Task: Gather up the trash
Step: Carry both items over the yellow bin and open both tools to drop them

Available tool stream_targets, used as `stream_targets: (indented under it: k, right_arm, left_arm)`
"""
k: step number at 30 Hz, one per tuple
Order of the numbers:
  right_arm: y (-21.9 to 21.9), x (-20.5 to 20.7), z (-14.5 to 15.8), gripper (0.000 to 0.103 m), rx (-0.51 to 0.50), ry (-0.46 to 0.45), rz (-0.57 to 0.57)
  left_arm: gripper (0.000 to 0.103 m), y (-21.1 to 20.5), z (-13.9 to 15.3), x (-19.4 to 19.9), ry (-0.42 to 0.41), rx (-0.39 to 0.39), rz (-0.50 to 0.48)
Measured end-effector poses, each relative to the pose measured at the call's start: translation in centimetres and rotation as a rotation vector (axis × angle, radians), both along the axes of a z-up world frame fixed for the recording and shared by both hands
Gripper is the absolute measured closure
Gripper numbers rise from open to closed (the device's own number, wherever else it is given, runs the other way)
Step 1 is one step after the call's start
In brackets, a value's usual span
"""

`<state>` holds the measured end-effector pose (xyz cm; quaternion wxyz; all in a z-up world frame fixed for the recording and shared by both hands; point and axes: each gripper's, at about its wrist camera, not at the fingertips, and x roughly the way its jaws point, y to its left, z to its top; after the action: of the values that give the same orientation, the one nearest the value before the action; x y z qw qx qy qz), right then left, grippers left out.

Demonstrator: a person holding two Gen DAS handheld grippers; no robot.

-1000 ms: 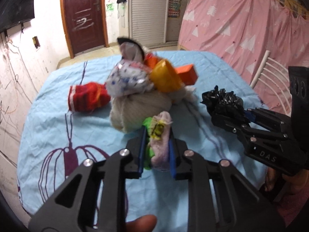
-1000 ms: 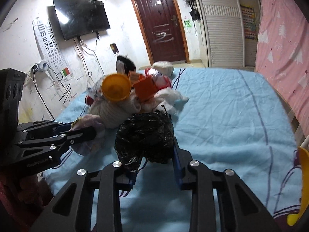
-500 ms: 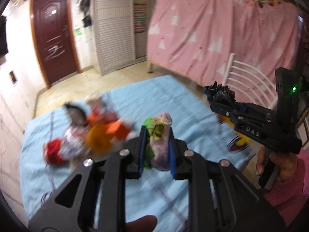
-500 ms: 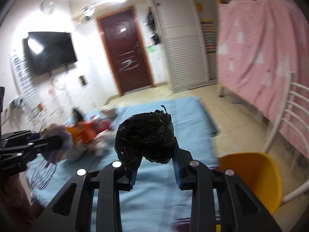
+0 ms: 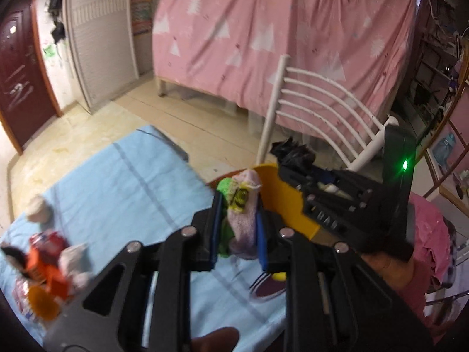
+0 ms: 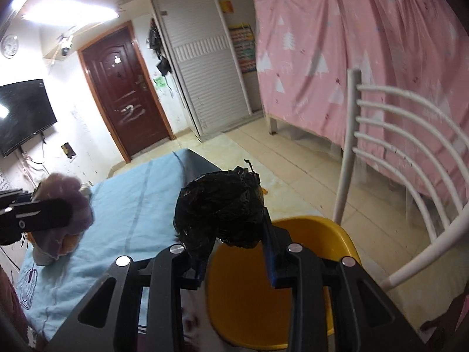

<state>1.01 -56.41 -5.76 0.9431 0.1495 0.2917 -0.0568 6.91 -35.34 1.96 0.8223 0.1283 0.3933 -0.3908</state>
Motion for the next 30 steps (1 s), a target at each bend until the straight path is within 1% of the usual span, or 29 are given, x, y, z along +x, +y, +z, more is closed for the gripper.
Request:
stream_targets:
  k: [3, 4, 6, 7, 8, 9, 10, 11, 12, 16, 21, 24, 26, 28, 30]
  right_arm:
    - [-1.3, 0.2, -1.7, 0.075, 0.013, 0.05, -0.022]
    - [-1.8, 0.3, -2.2, 0.071, 0.019, 0.058, -0.031]
    - [-2.1, 0.5, -2.4, 0.06, 0.036, 0.071, -0.044]
    - [-2.5, 0.5, -2.8, 0.051, 0.043, 0.08, -0.053]
    - [-2.9, 0.4, -3.0, 0.044, 0.048, 0.083, -0.062]
    - [-3.5, 0.4, -3.2, 0.043, 0.056, 0.08, -0.071]
    - [-3.6, 0.4, -3.1, 0.042, 0.062, 0.079, -0.075]
    - [-3.8, 0.2, -3.1, 0.042, 0.066, 0.078, -0.079]
    - [-4.0, 0.1, -3.1, 0.042, 0.068, 0.077, -0.084]
    - [-5.3, -0.1, -3.4, 0.041, 0.09, 0.074, -0.112]
    - [-5.6, -0.3, -3.0, 0.041, 0.102, 0.057, -0.111]
    - [-4.4, -0.3, -2.3, 0.039, 0.083, 0.047, -0.095]
    - [-3.3, -0.3, -1.7, 0.036, 0.062, 0.037, -0.077]
    - [-2.3, -0.3, -1.1, 0.031, 0.053, 0.025, -0.061]
    - [-1.2, -0.1, -0.3, 0.031, 0.04, 0.017, -0.043]
  left_arm:
    - [0.084, -2.8, -1.0, 1.3, 0.062, 0.007, -0.016]
    - [0.084, -3.9, -1.3, 1.7, 0.074, 0.014, -0.02]
    - [0.084, -5.5, -2.0, 2.5, 0.1, 0.025, -0.022]
    - [0.084, -6.4, -2.4, 2.9, 0.112, 0.032, -0.021]
    - [0.079, -7.2, -2.7, 3.3, 0.123, 0.039, -0.016]
    - [0.074, -7.1, -2.7, 3.4, 0.135, 0.039, -0.015]
    - [0.07, -7.5, -3.0, 3.7, 0.147, 0.041, -0.011]
    - [0.062, -8.0, -3.2, 3.9, 0.156, 0.043, -0.006]
    - [0.058, -8.2, -3.3, 4.1, 0.162, 0.04, -0.005]
    - [0.058, -8.6, -3.5, 4.0, 0.159, 0.045, -0.003]
    - [0.058, -7.5, -3.4, 3.7, 0.156, 0.037, 0.003]
    - [0.058, -6.6, -3.1, 3.7, 0.156, 0.027, 0.013]
    - [0.058, -5.5, -2.6, 3.6, 0.156, 0.011, 0.022]
    - [0.058, -4.3, -1.8, 3.4, 0.136, -0.004, 0.029]
    - [0.058, -2.5, -0.8, 3.3, 0.119, -0.024, 0.046]
